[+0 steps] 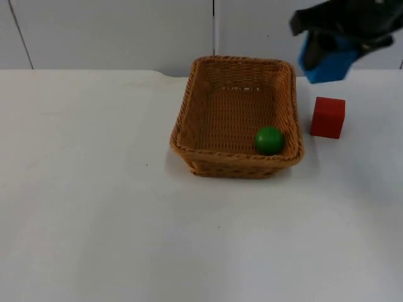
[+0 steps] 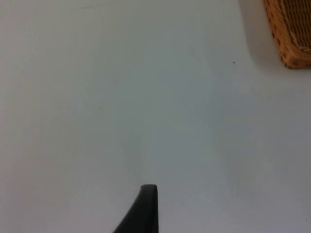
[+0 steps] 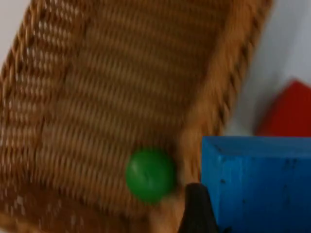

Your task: Place all geometric objects except the red cube into the basket.

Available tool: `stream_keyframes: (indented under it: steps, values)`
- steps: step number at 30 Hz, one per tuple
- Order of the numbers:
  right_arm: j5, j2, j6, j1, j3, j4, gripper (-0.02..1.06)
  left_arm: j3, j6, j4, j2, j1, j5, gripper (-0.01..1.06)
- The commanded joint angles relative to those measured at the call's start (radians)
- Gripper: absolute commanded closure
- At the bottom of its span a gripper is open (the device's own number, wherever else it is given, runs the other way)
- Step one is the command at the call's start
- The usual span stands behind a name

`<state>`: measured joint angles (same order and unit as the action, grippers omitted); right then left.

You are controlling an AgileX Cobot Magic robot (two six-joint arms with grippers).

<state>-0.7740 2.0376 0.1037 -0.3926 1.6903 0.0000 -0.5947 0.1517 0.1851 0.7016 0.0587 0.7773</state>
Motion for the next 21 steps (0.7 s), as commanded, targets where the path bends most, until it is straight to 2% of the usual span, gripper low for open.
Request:
stream_keyframes:
  steps: [1, 4, 5, 7, 10, 11, 15, 16, 19, 21]
  values:
    - [-0.042, 0.074, -0.018, -0.026, 0.099, 0.01, 1.05, 0.002, 0.0, 0.009, -0.004, -0.003, -0.009, 0.12]
    - [-0.041, 0.198, -0.033, -0.066, 0.272, 0.0, 1.04, 0.002, 0.0, 0.009, -0.004, -0.003, -0.009, 0.12]
    - [-0.041, 0.198, -0.033, -0.066, 0.272, 0.0, 1.04, 0.002, 0.0, 0.009, -0.004, -0.003, -0.009, 0.12]
    - [-0.039, 0.289, -0.041, -0.082, 0.391, 0.0, 0.99, 0.002, 0.0, 0.009, -0.004, -0.003, -0.009, 0.12]
    - [-0.049, 0.384, -0.041, -0.094, 0.483, 0.01, 0.88, 0.002, 0.0, 0.007, -0.004, -0.003, -0.009, 0.12]
    - [-0.049, 0.384, -0.041, -0.094, 0.483, 0.01, 0.88, 0.002, 0.0, 0.007, -0.004, -0.003, -0.009, 0.12]
    - [-0.029, 0.45, -0.041, -0.103, 0.509, 0.0, 0.67, 0.002, 0.0, 0.007, -0.004, -0.003, -0.014, 0.12]
    - [-0.029, 0.45, -0.041, -0.103, 0.509, 0.0, 0.67, 0.002, 0.0, 0.007, -0.004, -0.003, -0.014, 0.12]
    - [-0.022, 0.485, -0.041, -0.106, 0.509, 0.007, 0.54, 0.002, 0.0, 0.007, -0.004, -0.003, -0.014, 0.12]
    - [-0.024, 0.497, -0.041, -0.106, 0.509, 0.009, 0.4, 0.002, 0.0, 0.005, -0.004, -0.003, -0.014, 0.12]
